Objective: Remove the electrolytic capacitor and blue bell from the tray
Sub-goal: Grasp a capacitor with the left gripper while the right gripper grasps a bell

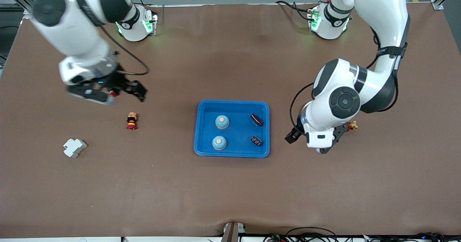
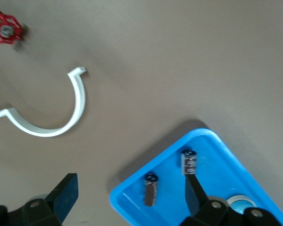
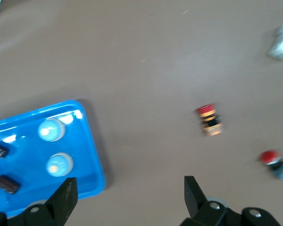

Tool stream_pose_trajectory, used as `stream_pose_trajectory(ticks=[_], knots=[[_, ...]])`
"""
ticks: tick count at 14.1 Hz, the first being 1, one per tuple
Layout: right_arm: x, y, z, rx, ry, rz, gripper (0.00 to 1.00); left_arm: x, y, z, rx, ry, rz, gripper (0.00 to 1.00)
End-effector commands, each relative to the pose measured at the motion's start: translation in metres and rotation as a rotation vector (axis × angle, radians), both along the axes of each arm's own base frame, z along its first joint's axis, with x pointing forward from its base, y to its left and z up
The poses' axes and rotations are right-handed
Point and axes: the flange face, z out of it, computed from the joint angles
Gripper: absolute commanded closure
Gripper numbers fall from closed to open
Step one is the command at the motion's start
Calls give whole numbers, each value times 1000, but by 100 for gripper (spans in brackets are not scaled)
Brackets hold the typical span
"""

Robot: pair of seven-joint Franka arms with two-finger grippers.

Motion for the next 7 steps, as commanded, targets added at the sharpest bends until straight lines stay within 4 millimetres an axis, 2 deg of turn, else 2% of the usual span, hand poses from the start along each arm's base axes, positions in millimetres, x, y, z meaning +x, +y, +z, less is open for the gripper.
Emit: stream_pose_trajectory(ticks=[1,4,6,7], knots=[[-3,66,-53,-1,13,-44,0,5,-20,-10,-39,-37,37,0],[-8,140,-118,37,6,-91,0,-1,-56,-46,-58,-58,31,0],[-2,175,-161,36,23,-106,0,0,-77,-62,-90,-111,78,0],[5,198,-185,26,26,-114,0,2,-83,-69,-113,-140,85,0]])
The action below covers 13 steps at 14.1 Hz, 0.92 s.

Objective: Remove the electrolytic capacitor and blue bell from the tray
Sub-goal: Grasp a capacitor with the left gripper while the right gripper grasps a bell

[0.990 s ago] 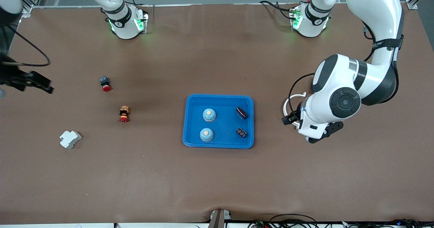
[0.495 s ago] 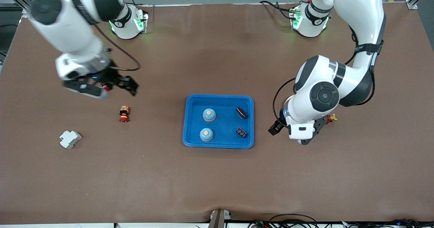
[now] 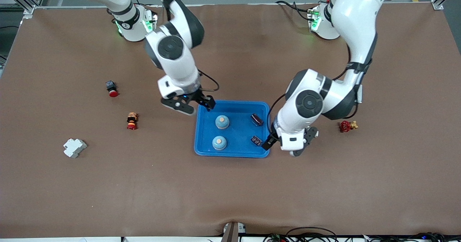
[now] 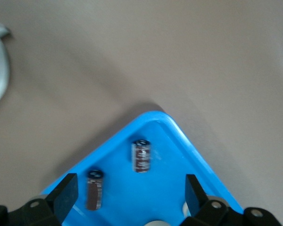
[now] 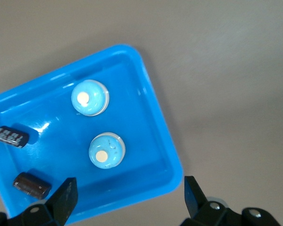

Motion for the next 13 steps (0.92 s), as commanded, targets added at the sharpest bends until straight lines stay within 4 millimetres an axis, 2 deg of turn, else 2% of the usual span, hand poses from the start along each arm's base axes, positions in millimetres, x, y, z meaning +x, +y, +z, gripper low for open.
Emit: stream_pose_trajectory(ticks=[1,3,5,8,9,13], knots=[[28,40,-34,-2,0,-43,0,5,-15,-9,-49,-51,24,0],[32,54,-55,-12,1,-32,0,4,-27,-26,-72,-74,42,0],[36,59,-71,-18,1,-30,0,5,-30,-42,-86,-73,109,0],[31,62,-100,-41,22,-16,0,-1,-36,-62,-69,-54,119,0],[27,65,-110,-52,27,-3,0,-3,-38,-74,-59,-43,117,0],[21,70,-119,-61,37,8,0,-3,-37,-94,-60,-46,122,0]])
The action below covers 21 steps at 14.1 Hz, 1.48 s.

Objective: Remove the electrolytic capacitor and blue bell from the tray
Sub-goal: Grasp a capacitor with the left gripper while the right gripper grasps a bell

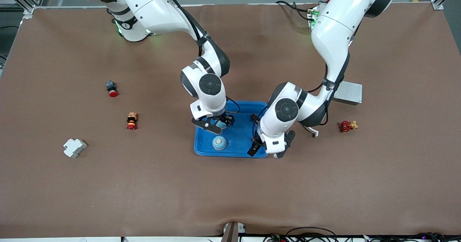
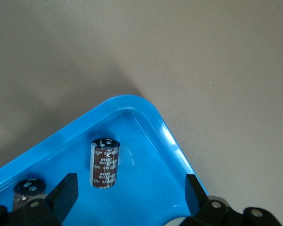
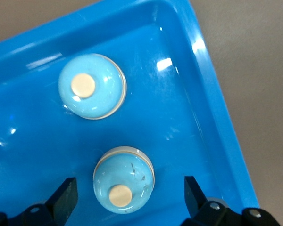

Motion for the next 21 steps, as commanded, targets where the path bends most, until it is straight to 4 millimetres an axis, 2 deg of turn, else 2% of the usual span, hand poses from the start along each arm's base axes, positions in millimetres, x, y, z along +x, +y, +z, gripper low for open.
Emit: stream_pose_trajectory(ticks=[1,3,5,7,10,14,15,16,17,18,19,20,21], knots=[[-3,12,1,2,-6,2,0,2,-2,-9,0,-1,19,0],[-4,13,0,2,-7,2,0,1,-1,-21,4,4,21,0],[-5,14,-1,0,-4,8,0,0,-1,-25,15,0,11,0],[-5,13,-10,-9,2,14,0,-1,-1,-33,28,1,1,0],[-5,12,-23,-12,-2,13,0,-2,-2,-38,27,2,1,0],[-6,14,-26,-5,-5,2,0,-4,-7,-45,15,-19,1,0],[-6,15,-26,-3,-5,2,13,-5,-11,-46,10,-25,-3,0],[-8,17,-26,3,1,1,39,-5,-11,-46,11,-26,-5,0],[-10,19,-26,9,6,-1,71,-5,-11,-44,15,-31,-9,0],[-10,20,-26,24,16,-24,97,-5,-10,-44,16,-32,-8,5],[-9,22,-21,41,21,-47,100,-4,-9,-44,16,-33,-8,37],[-8,23,-19,45,20,-47,100,-4,-9,-44,16,-32,-8,56],[-7,22,-16,45,20,-41,100,-4,-9,-45,16,-32,-10,71]])
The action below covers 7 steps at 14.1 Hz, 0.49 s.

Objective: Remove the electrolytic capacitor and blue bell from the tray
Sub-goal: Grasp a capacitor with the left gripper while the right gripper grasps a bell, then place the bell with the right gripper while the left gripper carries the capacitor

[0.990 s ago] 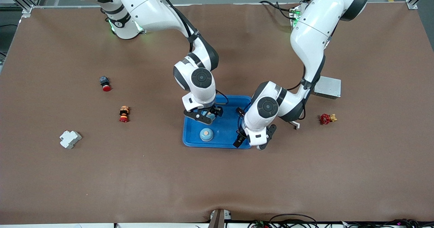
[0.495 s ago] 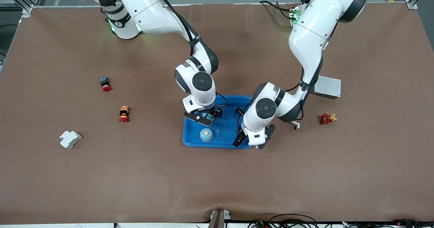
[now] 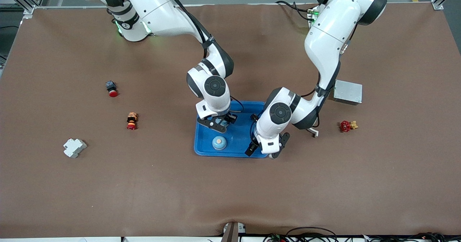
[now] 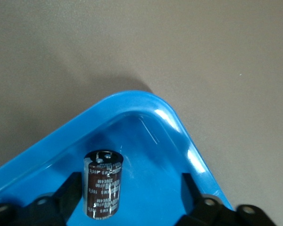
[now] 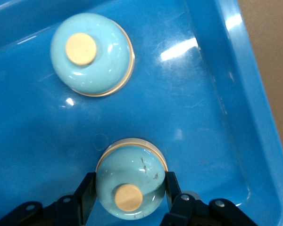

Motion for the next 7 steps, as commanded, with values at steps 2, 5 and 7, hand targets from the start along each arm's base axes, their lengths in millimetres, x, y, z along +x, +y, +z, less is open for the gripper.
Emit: stream_pose_trajectory(ticks=[2,5,7], knots=[[15,5,31,33,-15,-19,100,3,-2,1,11,-26,4,100],[45,-34,84,11,54,148,100,6,0,7,9,-34,9,100],[66,-79,139,33,75,227,100,8,-2,22,1,-47,24,100]])
